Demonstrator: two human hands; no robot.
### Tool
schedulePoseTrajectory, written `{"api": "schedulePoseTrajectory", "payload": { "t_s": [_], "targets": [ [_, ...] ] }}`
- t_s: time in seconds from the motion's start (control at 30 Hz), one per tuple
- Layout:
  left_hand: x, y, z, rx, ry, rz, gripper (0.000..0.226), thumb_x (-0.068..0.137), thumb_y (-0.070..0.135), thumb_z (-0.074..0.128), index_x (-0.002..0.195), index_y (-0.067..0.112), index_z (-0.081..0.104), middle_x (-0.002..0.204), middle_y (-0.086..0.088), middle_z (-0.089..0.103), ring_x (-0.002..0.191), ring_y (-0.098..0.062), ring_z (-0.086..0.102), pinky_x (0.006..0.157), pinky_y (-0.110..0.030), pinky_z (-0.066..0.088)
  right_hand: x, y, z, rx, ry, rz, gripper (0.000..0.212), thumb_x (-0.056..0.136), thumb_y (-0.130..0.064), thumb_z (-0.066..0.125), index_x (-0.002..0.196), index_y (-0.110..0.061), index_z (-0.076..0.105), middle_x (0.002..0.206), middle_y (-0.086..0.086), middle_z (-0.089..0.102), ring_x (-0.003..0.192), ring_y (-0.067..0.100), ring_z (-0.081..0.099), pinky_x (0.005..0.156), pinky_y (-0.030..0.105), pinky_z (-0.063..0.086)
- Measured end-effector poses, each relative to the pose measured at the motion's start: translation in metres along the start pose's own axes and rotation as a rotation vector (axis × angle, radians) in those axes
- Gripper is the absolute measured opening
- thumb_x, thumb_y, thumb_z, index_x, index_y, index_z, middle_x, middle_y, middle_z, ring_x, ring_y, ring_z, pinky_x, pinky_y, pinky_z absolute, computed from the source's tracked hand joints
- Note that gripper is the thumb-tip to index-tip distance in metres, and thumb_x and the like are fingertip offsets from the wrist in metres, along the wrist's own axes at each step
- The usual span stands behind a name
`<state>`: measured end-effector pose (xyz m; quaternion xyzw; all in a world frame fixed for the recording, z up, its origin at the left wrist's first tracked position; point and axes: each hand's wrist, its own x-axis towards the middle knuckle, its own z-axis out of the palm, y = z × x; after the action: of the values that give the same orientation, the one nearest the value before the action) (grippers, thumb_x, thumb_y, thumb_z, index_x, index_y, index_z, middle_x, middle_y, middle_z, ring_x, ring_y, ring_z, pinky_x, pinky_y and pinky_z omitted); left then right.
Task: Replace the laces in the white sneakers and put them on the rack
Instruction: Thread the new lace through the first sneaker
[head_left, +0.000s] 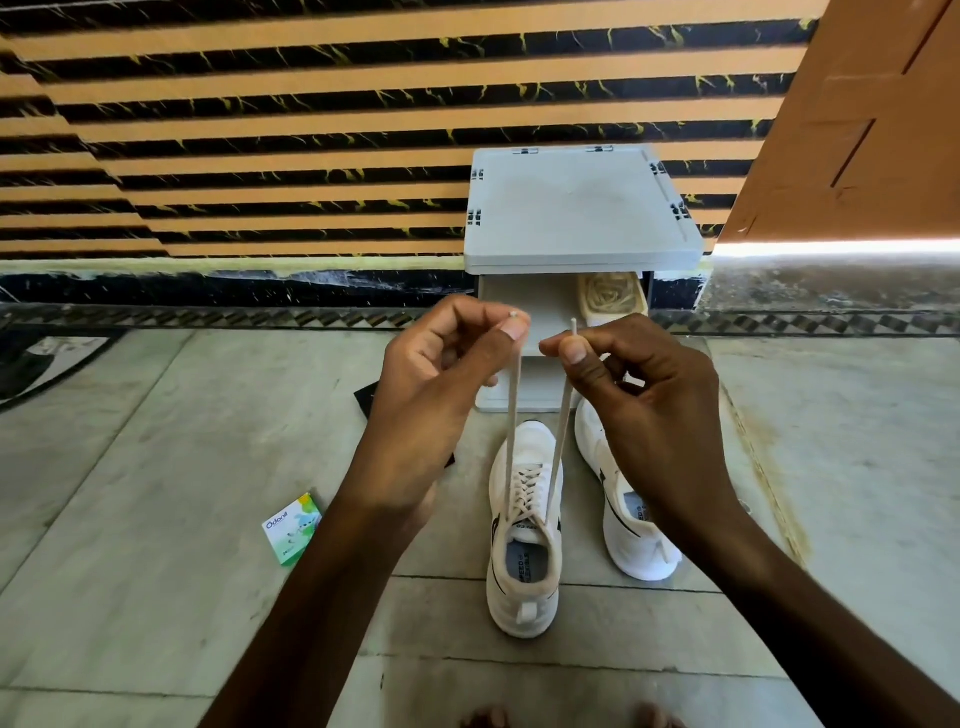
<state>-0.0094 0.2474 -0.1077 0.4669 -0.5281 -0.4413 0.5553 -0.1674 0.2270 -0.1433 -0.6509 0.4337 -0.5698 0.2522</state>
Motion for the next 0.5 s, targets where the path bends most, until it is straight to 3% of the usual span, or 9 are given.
{"api": "schedulePoseTrajectory", "payload": {
  "t_s": [0.07,0.17,0.27,0.37,0.43,0.5],
  "targets": [
    [0.003,-0.010,-0.002,-0.071,-0.008,-0.041,0.013,0.096,0.017,0.056,0.104,0.008,0.062,0.091,-0.005,0.068,0.091,-0.021,0.066,0.086,-0.031,0.055,-0.003,0.008,-0.001,-0.029,0.004,0.066,0.014,0.091,-0.030,0.067,0.096,-0.022,0.077,0.082,-0.005,0.069,0.070,0.013,0.058,0.065,0.025,0.045],
    [0.004,-0.026,-0.004,-0.131,-0.033,-0.104,0.016,0.096,0.013,0.057,0.107,0.001,0.059,0.083,-0.006,0.064,0.074,-0.018,0.064,0.077,-0.031,0.057,-0.008,0.021,0.000,-0.039,-0.030,0.176,0.015,0.092,-0.033,0.065,0.093,-0.024,0.077,0.078,-0.007,0.072,0.068,0.017,0.060,0.064,0.029,0.046],
    [0.007,-0.049,-0.006,0.049,-0.025,-0.081,0.015,0.094,0.011,0.061,0.105,0.000,0.062,0.084,-0.011,0.064,0.068,-0.013,0.062,0.066,-0.024,0.054,-0.012,0.037,0.001,-0.117,-0.112,0.255,0.014,0.092,-0.031,0.066,0.087,-0.023,0.077,0.068,-0.010,0.069,0.062,0.013,0.062,0.060,0.022,0.046],
    [0.012,-0.083,-0.011,0.369,0.011,0.012,0.009,0.093,0.017,0.064,0.098,0.011,0.068,0.082,-0.002,0.069,0.071,-0.008,0.064,0.066,-0.022,0.053,-0.019,0.059,0.005,-0.175,-0.187,0.321,0.016,0.092,-0.029,0.067,0.083,-0.019,0.076,0.066,-0.013,0.069,0.061,-0.001,0.062,0.057,0.008,0.042],
    [0.013,-0.108,-0.014,0.533,0.019,0.027,0.007,0.092,0.021,0.066,0.095,0.017,0.069,0.079,0.003,0.069,0.073,-0.005,0.063,0.065,-0.015,0.050,-0.028,0.075,0.011,-0.254,-0.279,0.375,0.015,0.092,-0.027,0.066,0.087,-0.017,0.077,0.072,-0.012,0.071,0.062,-0.005,0.062,0.059,0.007,0.042],
    [0.012,-0.135,-0.015,0.589,0.013,-0.016,0.005,0.092,0.021,0.065,0.094,0.020,0.069,0.079,0.006,0.069,0.073,-0.002,0.063,0.063,-0.011,0.046,-0.039,0.092,0.017,-0.340,-0.433,0.407,0.016,0.092,-0.021,0.066,0.106,-0.020,0.073,0.091,-0.009,0.074,0.067,-0.004,0.062,0.070,0.012,0.048]
  ]
}}
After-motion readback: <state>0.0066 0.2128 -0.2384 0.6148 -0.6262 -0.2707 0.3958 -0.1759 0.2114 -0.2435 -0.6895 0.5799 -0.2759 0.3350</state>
